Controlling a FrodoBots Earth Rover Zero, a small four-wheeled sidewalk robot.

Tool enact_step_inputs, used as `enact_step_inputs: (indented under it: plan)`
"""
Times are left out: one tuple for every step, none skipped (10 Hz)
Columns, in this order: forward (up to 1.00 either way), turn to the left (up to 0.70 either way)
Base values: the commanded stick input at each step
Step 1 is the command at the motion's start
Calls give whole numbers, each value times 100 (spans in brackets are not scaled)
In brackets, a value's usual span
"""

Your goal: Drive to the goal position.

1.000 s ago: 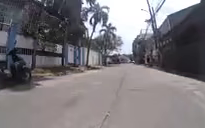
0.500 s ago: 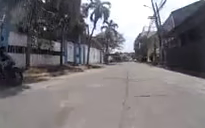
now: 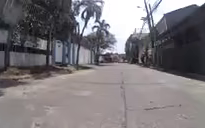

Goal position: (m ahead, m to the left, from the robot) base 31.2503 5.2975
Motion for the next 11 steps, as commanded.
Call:
enact_step_inputs:
  plan:
    - [97,0]
    - [97,0]
    - [97,-2]
    - [97,-7]
    - [97,-30]
    - [97,-36]
    - [97,-38]
    - [97,-13]
    - [97,-4]
    - [97,-1]
    - [97,0]
